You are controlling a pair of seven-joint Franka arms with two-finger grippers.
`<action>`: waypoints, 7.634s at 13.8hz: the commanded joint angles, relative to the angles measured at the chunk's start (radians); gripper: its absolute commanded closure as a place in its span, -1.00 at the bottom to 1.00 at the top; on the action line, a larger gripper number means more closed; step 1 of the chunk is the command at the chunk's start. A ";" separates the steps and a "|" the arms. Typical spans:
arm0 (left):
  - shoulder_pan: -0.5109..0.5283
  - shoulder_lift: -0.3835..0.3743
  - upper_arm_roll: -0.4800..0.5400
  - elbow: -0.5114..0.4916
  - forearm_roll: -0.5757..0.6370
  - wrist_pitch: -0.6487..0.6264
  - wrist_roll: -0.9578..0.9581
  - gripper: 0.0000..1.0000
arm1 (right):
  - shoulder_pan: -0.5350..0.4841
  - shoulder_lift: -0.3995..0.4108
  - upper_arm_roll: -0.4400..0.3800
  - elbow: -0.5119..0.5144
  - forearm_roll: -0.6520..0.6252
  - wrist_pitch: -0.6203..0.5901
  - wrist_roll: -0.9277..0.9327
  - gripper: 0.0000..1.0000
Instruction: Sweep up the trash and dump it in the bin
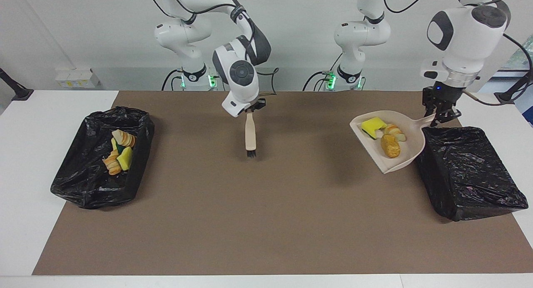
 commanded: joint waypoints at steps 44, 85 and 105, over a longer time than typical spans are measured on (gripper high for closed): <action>-0.498 0.275 -0.030 0.192 -0.010 -0.291 -1.335 1.00 | -0.518 -0.037 -0.128 0.419 -0.255 -0.093 -0.379 -1.00; -0.188 -0.049 -0.009 0.164 -0.152 -0.344 -1.283 -1.00 | -0.525 -0.104 -0.155 0.427 -0.230 -0.210 -0.388 -1.00; -0.125 0.098 -0.001 0.481 -0.122 -0.533 -1.273 -1.00 | -0.525 -0.104 -0.157 0.427 -0.230 -0.209 -0.388 -1.00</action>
